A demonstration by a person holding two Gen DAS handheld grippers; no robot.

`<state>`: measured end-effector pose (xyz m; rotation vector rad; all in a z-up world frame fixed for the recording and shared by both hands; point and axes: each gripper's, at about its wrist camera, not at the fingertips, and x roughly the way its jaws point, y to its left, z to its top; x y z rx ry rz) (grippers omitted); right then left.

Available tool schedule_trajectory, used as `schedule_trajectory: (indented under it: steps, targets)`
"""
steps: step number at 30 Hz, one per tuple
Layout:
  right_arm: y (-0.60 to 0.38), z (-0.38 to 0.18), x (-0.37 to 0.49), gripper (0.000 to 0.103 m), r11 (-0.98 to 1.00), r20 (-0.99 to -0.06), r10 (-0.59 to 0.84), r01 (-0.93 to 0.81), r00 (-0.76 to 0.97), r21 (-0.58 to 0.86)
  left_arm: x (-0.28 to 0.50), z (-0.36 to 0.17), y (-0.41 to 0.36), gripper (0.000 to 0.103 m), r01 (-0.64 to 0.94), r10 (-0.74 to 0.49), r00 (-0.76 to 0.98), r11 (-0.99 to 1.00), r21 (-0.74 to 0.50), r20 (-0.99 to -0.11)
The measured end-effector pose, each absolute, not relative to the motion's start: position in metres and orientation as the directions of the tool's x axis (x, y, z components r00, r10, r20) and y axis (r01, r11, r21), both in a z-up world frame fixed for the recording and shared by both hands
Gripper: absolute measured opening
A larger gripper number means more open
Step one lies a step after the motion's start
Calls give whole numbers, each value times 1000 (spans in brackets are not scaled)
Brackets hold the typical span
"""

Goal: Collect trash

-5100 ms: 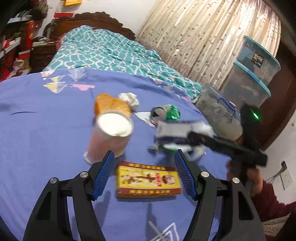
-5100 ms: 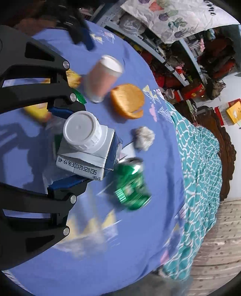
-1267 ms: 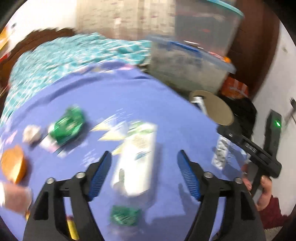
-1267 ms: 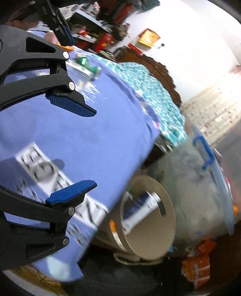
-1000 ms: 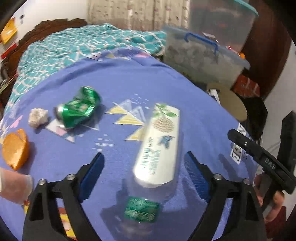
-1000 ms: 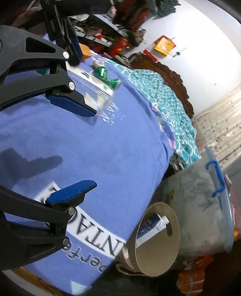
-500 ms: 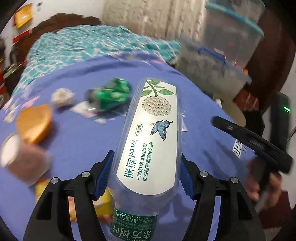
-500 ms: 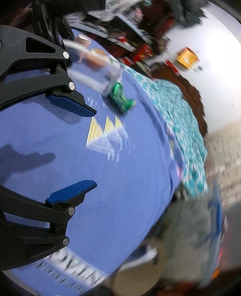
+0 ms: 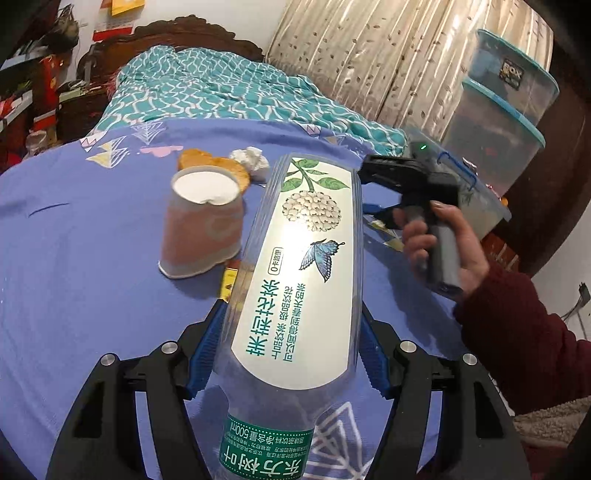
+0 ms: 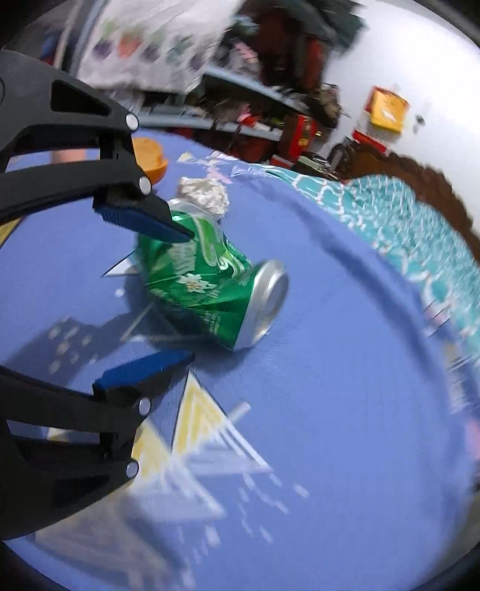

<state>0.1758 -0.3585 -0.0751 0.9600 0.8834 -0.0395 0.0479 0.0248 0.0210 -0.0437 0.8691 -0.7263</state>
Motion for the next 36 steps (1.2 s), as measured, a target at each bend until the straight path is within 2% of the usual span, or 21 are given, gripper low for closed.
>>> schedule_trajectory:
  steps: [1,3,11,21,32,36]
  targets:
    - [-360,-79,179,53,567,-650,339,404,680,718,49,21,27,63,562,-599,423,762,-322,-679]
    - [-358,-86,185,30,542,-648,351,418,676,730,52,20,25,63,562,-604,419,759,-328,-678]
    - [-360,-90,164,28,504,-615,401,398,679,767,56,16,12,63,578,-617,397,743,-337,-680]
    - [-394,-95,27,27,435,-568,425,392,705,811,38,16,-38,63,658,-638,329,684,-316,-697]
    - [-435,-72,-123,27,505,-603,226,437,765,744,19,0,-139,63,749,-639,190,585,-311,-745]
    - [-445,-69,-147,28,517,-622,159,472,766,714,17,-14,-176,63,768,-593,197,589,-253,-780]
